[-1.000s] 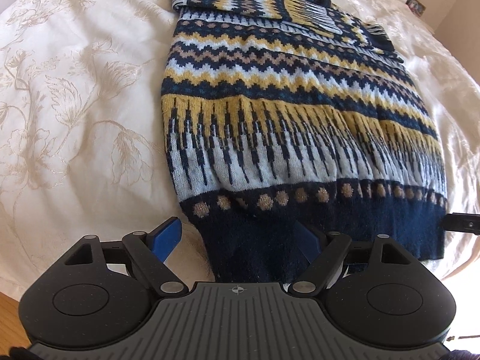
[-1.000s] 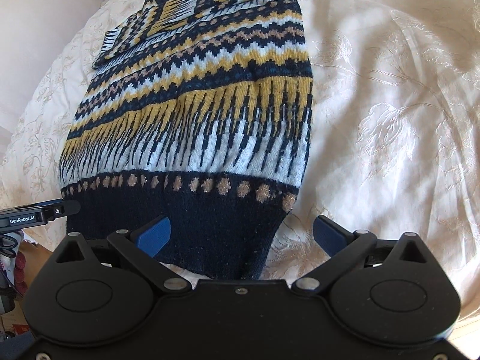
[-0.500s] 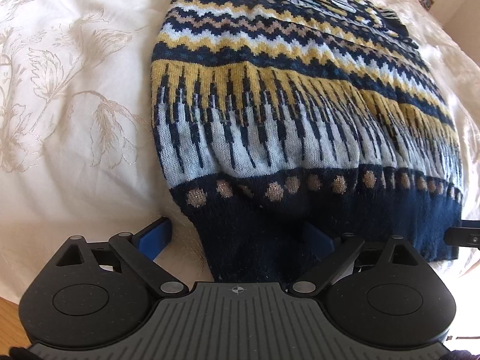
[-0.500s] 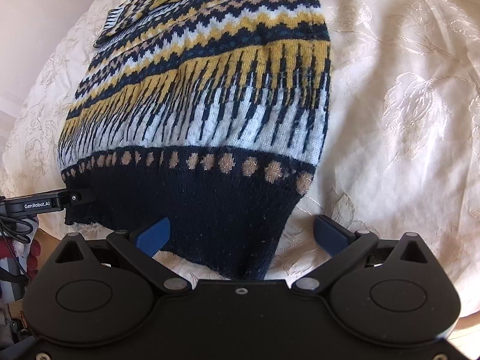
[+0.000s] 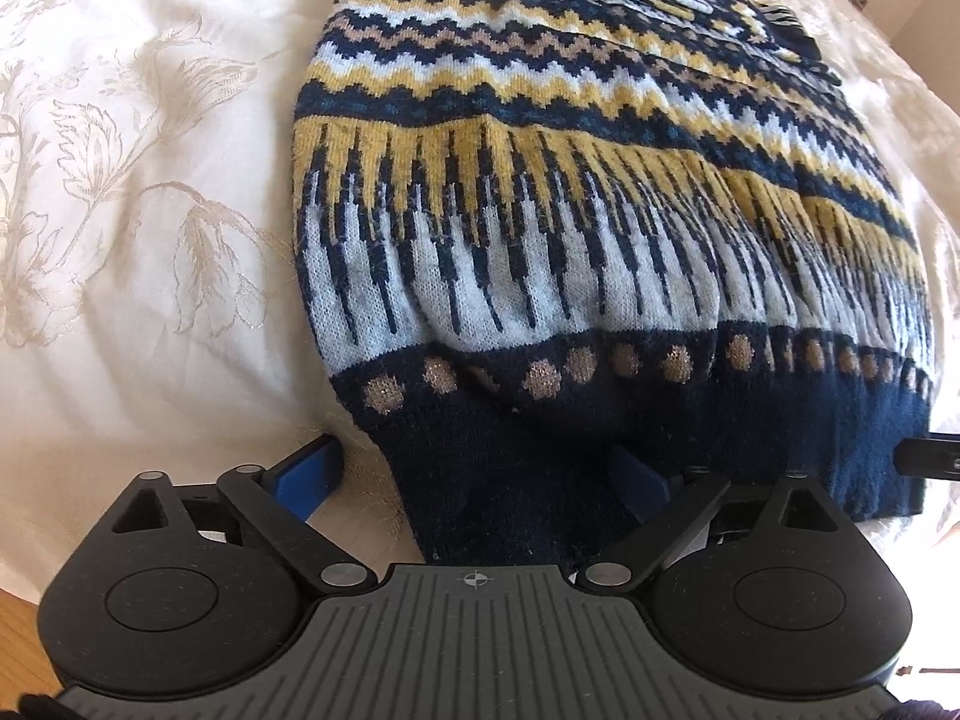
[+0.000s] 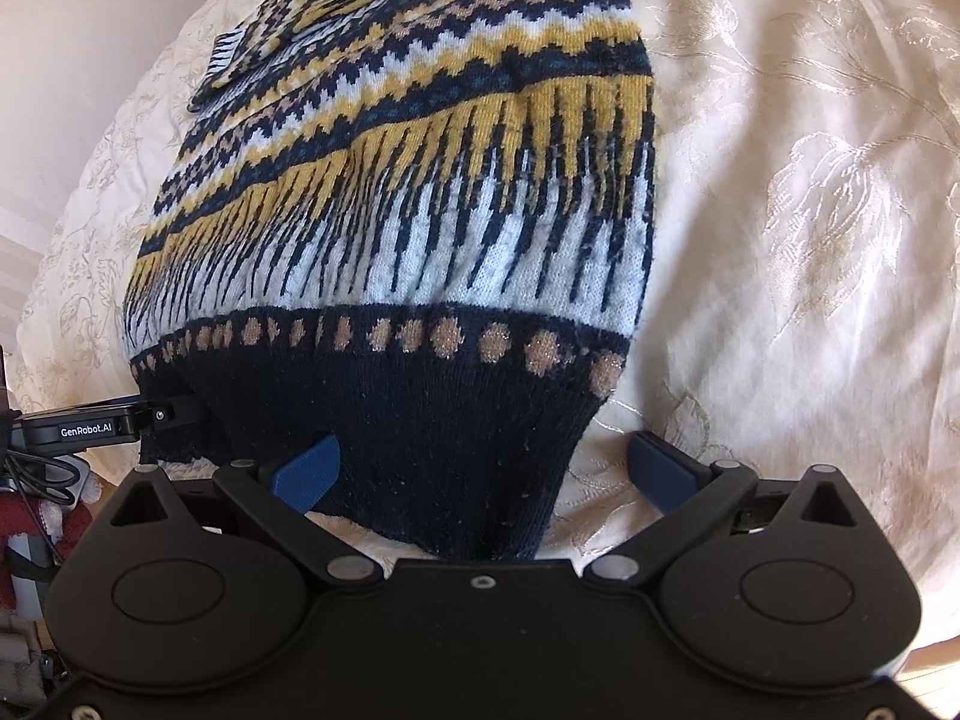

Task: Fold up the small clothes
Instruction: 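Move both grippers to the navy ribbed hem of the sweater, then grasp the hem with the right gripper while the left gripper grasps it too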

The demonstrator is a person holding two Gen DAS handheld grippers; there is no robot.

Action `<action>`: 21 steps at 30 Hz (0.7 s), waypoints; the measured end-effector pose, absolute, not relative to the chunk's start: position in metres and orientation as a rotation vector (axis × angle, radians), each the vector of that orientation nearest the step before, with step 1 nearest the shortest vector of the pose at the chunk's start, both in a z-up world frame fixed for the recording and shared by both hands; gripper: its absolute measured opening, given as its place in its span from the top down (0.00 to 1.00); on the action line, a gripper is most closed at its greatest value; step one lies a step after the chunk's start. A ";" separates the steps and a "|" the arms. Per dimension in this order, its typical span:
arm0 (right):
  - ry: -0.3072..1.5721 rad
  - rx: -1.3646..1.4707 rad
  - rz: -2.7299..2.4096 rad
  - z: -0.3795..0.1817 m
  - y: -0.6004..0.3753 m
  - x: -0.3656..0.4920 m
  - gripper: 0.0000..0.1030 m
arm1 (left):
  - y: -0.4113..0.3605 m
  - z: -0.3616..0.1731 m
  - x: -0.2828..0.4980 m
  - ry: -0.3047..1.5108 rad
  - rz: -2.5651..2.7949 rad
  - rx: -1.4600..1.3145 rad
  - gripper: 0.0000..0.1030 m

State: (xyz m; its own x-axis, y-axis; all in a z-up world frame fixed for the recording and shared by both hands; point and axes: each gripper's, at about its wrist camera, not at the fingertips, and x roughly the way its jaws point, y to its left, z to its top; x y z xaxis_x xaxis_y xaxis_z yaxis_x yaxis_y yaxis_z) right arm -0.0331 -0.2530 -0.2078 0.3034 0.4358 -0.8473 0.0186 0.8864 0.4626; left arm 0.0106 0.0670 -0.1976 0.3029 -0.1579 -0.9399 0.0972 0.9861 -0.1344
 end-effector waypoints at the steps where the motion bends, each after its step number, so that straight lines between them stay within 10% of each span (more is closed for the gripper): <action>1: 1.236 0.429 0.289 -0.207 -0.253 -0.033 0.00 | 0.070 -0.196 0.010 1.250 -0.176 -0.060 0.17; 7: 1.232 0.464 0.304 -0.206 -0.253 -0.032 0.16 | 0.080 -0.188 0.003 1.235 -0.214 -0.081 0.48; 14: 1.268 0.536 0.333 -0.206 -0.254 -0.027 0.85 | 0.084 -0.186 0.000 1.230 -0.234 -0.139 0.71; 21: 1.205 0.599 0.389 -0.178 -0.257 -0.029 0.87 | 0.092 -0.160 -0.003 1.177 -0.253 -0.189 0.94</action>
State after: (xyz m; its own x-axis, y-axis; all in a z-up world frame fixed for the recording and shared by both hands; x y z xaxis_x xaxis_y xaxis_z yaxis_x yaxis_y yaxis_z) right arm -0.0291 -0.2574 -0.1781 0.3211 0.5791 -0.7494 0.0318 0.7842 0.6197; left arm -0.0027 0.0917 -0.1597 0.3605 -0.2929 -0.8856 0.0964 0.9560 -0.2769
